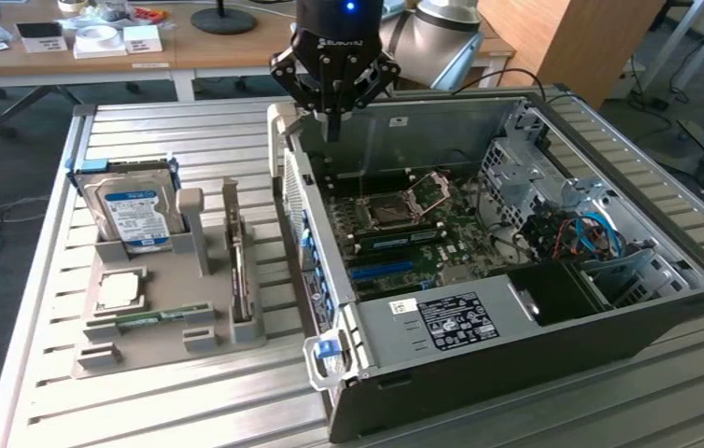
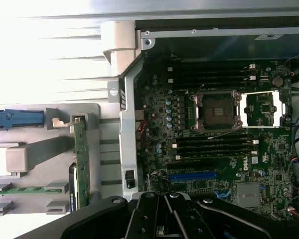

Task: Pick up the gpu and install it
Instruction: 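Reach for the gpu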

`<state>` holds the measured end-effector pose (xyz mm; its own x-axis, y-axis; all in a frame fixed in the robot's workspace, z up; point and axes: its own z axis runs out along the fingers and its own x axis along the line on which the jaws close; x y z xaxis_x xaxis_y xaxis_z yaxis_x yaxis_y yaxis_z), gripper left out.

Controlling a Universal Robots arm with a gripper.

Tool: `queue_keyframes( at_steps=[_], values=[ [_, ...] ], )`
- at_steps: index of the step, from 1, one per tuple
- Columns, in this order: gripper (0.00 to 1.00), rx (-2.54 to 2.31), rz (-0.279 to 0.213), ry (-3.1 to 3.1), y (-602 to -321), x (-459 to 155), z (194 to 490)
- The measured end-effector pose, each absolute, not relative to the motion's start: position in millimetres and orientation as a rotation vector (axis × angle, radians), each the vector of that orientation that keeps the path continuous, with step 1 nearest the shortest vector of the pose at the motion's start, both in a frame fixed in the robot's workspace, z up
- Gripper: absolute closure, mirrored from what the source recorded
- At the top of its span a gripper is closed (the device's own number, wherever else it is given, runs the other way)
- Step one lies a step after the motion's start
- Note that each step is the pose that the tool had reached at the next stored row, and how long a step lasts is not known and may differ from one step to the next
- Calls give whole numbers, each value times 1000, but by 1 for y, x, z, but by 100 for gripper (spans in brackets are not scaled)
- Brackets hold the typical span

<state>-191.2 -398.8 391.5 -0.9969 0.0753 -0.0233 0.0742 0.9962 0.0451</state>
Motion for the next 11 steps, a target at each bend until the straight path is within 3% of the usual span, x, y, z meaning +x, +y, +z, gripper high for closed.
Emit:
queue_keyframes(
  at_steps=[11],
  values=[
    [89,117,69,3114,-399,-197,391]
  ],
)
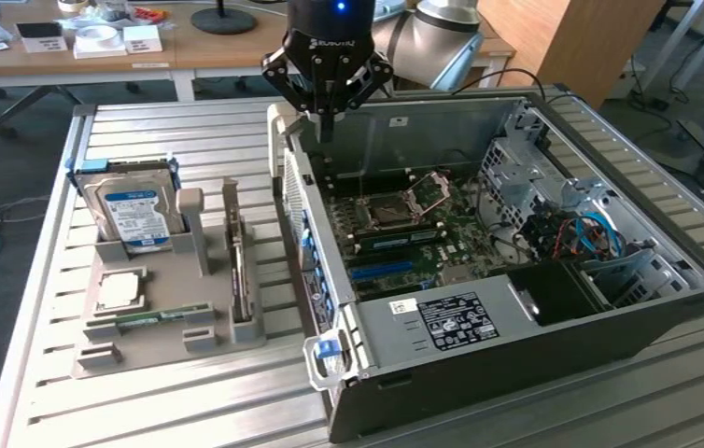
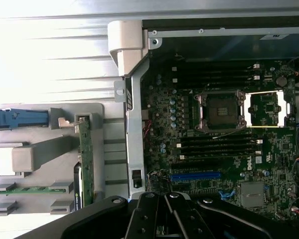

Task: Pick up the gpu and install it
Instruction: 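Reach for the gpu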

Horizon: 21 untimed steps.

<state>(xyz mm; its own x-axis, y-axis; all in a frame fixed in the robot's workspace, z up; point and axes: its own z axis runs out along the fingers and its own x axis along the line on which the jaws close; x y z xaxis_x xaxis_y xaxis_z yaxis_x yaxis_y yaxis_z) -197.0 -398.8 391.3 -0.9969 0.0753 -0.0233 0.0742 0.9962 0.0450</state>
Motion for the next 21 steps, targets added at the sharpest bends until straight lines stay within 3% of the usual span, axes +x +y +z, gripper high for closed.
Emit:
queue_keyframes(
  at_steps=[21],
  values=[
    [89,117,69,3114,-399,-211,391]
  ],
)
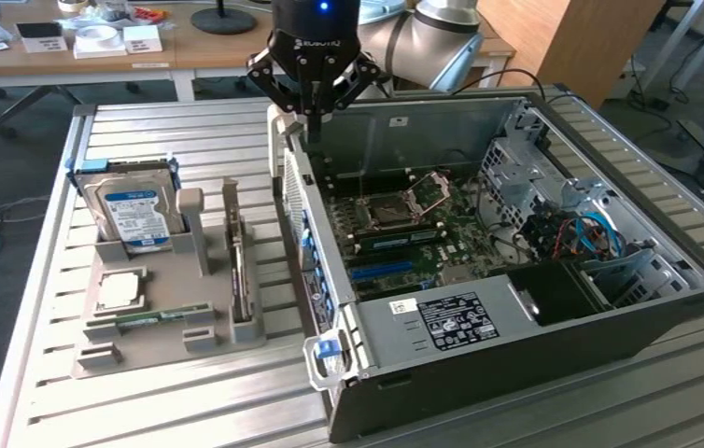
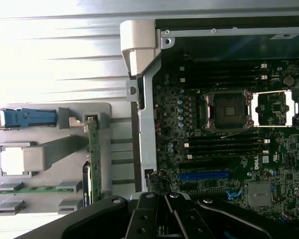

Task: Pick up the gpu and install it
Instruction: 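Reach for the gpu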

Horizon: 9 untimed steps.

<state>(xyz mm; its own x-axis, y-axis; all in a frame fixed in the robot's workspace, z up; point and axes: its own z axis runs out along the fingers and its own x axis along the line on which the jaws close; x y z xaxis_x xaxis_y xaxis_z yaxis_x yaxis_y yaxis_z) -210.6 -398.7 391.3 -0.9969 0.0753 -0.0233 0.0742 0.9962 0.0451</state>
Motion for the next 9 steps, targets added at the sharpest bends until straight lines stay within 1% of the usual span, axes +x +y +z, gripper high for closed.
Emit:
queue_keyframes(
  at_steps=[9],
  values=[
    [89,117,69,3114,-399,-214,391]
  ],
)
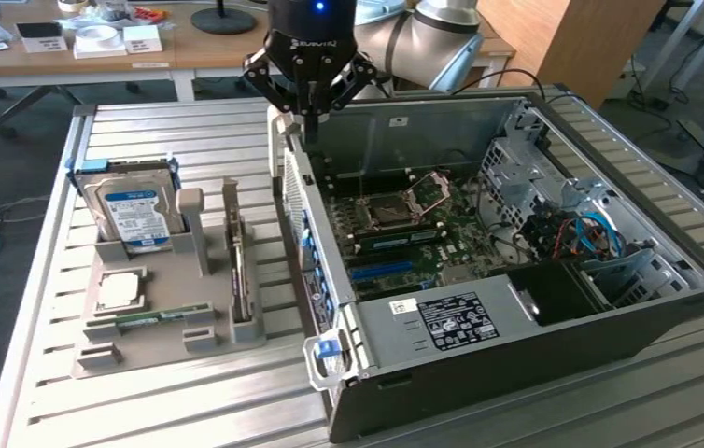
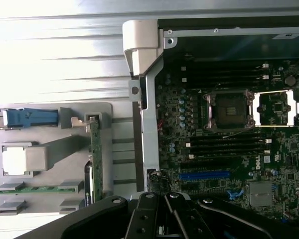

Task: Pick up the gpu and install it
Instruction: 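Reach for the gpu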

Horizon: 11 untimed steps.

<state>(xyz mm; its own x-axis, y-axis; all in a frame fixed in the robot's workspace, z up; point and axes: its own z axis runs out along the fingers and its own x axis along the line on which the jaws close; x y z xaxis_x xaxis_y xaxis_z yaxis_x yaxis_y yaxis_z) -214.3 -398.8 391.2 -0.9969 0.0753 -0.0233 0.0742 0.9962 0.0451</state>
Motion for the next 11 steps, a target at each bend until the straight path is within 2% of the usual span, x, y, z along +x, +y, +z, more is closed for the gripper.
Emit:
queue_keyframes(
  at_steps=[11],
  values=[
    [89,117,69,3114,-399,-224,391]
  ],
)
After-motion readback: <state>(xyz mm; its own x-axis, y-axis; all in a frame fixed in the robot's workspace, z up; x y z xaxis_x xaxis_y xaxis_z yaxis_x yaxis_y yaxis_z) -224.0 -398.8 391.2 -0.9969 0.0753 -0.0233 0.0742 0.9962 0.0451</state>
